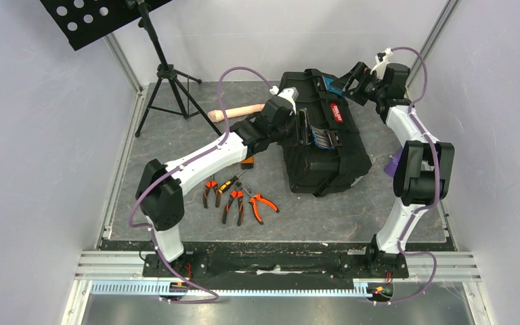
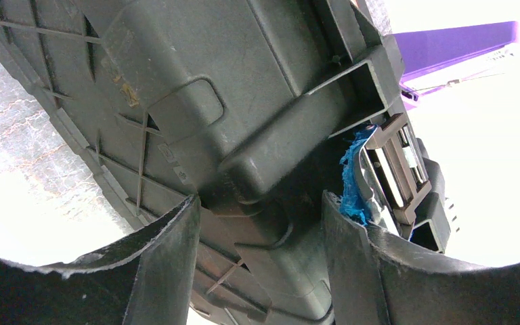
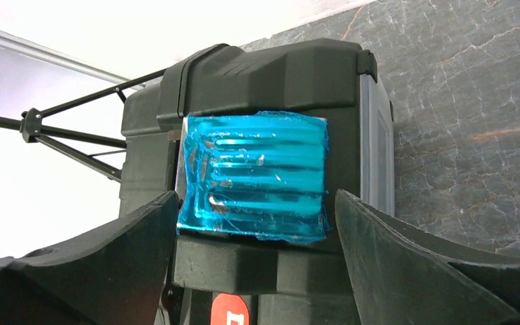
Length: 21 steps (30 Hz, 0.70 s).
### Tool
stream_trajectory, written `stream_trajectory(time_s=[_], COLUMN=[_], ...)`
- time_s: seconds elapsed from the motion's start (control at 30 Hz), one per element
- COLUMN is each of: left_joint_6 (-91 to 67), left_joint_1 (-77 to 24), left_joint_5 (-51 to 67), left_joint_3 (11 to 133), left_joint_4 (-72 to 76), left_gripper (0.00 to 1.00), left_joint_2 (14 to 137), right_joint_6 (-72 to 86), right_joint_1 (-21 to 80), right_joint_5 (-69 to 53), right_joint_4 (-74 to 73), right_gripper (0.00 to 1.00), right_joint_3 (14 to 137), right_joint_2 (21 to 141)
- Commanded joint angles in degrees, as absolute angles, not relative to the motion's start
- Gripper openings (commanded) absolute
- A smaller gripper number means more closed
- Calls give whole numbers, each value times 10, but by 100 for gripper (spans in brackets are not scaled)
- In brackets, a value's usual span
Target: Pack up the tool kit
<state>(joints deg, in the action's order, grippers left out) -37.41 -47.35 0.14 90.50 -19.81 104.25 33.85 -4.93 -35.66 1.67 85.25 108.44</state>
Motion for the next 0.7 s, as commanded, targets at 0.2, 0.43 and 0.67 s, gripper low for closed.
stream_trajectory(time_s=[0.2,0.43,0.67], left_joint_6=[-324,-323,-323], left_joint_1=[-486,-487,-490], left_joint_5=[-10,-11,-10], left_joint_3=[867,865,868], left_joint_4=[-288,-289,-288], left_gripper=[68,68,68], left_joint_2=[1117,1117,1119], right_joint_6=[427,492,513], right_joint_1=[-4,17,28], right_joint_5=[-472,-506,-515], right_joint_4=[129,249,309], right_gripper=[86,78,69], right_joint_3=[878,845,830], right_joint_2=[1121,1103,1104])
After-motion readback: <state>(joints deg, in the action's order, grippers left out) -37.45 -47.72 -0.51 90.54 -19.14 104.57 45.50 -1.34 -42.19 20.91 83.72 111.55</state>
